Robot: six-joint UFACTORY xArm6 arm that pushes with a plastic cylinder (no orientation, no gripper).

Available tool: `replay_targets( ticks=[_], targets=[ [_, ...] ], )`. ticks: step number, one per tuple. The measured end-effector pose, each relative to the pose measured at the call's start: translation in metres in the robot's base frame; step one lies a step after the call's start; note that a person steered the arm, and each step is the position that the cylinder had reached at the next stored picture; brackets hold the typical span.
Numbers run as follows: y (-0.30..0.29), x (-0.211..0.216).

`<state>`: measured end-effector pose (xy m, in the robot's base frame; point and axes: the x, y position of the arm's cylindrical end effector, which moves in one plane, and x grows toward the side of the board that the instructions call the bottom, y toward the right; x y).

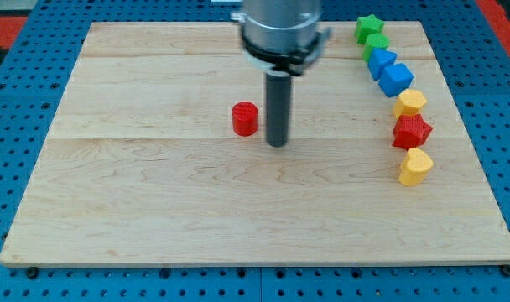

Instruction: Move your arm towards the bottom right of the board

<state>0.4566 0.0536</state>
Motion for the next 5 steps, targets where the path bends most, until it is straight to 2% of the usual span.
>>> replay_targets(
  ticks=[1, 2, 3, 4, 5],
  targets=[
    [0.035, 0.002],
    [0.014, 0.041],
    [0.024, 0.108],
    [0.067, 0.159],
    [0.078, 0.159]
  ],
)
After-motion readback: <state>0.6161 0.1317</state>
